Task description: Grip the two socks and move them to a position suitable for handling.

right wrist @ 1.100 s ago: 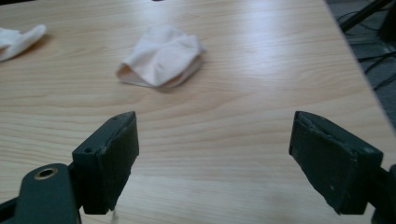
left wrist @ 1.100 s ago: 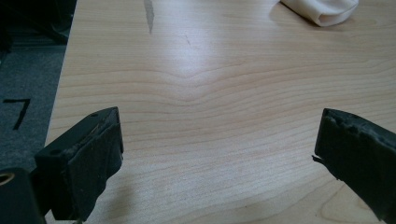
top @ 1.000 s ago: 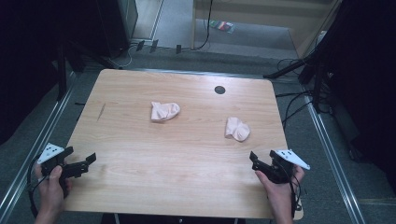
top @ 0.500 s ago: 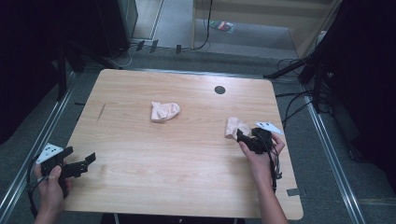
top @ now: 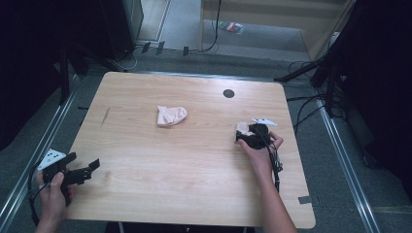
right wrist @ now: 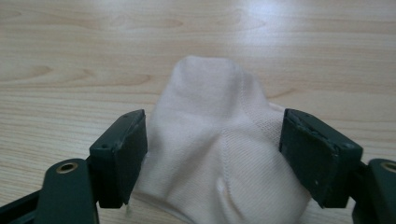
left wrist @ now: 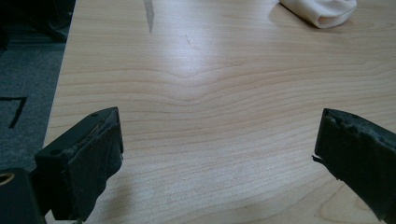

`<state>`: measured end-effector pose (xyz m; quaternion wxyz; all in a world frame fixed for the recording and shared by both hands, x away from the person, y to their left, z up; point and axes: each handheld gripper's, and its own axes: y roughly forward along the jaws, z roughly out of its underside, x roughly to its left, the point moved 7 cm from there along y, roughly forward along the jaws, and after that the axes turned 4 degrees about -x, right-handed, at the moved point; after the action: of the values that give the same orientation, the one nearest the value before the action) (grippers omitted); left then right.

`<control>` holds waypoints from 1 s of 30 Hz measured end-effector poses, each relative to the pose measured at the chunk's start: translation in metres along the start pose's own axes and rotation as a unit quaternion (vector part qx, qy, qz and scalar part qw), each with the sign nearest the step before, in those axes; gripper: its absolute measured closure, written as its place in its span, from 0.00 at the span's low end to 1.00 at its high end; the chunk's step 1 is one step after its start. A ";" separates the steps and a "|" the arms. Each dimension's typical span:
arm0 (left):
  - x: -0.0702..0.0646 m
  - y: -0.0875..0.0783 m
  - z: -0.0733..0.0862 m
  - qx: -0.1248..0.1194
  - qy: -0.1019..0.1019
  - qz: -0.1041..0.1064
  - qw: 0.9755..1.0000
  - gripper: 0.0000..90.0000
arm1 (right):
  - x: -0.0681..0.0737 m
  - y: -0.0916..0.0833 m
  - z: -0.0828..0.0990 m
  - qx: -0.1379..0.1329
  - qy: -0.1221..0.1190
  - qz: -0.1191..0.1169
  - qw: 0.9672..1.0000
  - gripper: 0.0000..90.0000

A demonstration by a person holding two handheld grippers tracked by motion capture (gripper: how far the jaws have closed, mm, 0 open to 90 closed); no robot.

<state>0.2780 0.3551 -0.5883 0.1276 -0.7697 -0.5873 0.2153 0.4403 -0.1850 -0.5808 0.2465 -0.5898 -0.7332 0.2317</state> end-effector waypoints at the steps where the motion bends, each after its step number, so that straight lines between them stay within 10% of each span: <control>1: 0.000 0.000 0.000 0.000 0.000 0.000 1.000 0.02 | 0.000 0.000 0.000 0.000 0.000 0.000 1.000 0.26; 10: 0.000 0.000 0.000 0.001 0.000 0.000 1.000 0.02 | 0.000 0.003 0.011 -0.015 -0.031 0.030 0.999 0.34; 17: 0.000 0.000 0.000 0.001 0.000 -0.001 1.000 0.02 | -0.006 0.000 0.013 -0.032 -0.020 0.040 0.998 0.51; 20: 0.000 0.000 0.000 0.002 0.000 -0.001 1.000 0.02 | -0.015 -0.003 0.014 -0.048 0.005 0.056 0.997 0.75; 30: 0.000 0.000 0.000 0.001 0.000 0.001 1.000 0.02 | -0.023 -0.004 0.013 -0.053 0.021 0.052 0.997 0.90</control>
<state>0.2780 0.3548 -0.5884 0.1286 -0.7702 -0.5862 0.2161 0.4328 -0.2089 -0.5902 0.2182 -0.6443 -0.7071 0.1928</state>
